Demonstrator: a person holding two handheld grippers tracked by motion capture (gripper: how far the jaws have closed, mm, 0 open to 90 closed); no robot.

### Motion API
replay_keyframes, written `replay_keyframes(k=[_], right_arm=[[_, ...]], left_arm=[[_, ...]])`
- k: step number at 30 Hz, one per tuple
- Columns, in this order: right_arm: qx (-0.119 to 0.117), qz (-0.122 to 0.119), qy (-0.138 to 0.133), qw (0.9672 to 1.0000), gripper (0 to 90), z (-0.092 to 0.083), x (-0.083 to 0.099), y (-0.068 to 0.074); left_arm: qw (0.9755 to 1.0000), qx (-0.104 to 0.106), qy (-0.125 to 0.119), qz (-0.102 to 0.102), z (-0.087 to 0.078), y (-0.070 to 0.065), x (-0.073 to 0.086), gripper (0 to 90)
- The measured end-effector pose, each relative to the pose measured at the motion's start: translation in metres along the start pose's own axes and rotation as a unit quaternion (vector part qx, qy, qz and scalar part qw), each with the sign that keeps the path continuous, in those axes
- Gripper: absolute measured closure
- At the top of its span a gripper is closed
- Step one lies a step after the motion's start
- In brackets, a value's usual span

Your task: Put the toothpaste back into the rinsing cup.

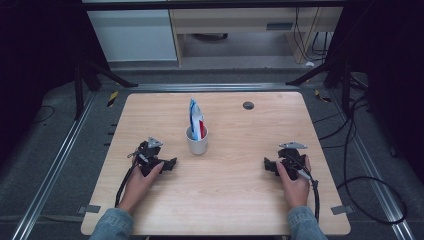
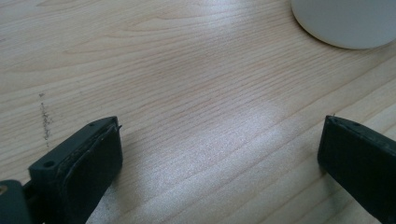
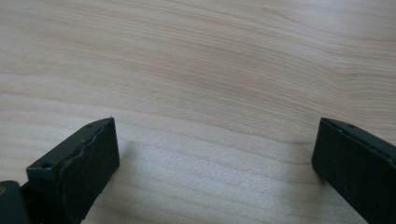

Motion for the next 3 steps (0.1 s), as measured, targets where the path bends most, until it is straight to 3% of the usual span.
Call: replay_keyframes(k=[3], right_arm=[[0.013,0.015,0.001,0.9998,0.4,-0.0002,0.0005,0.0012]], left_arm=[[1.0000,0.000,0.000,0.000,-0.0001,0.0000,0.0000,0.0]])
Point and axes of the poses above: each handheld gripper's, and its own axes: z roughly forward along the jaws, x roughly out of its underside, y roughly to its left, the point moved 4 cm from there along z, roughly forward along the jaws, and after that the axes turned 6 degrees about -x, right-handed, at the moved point
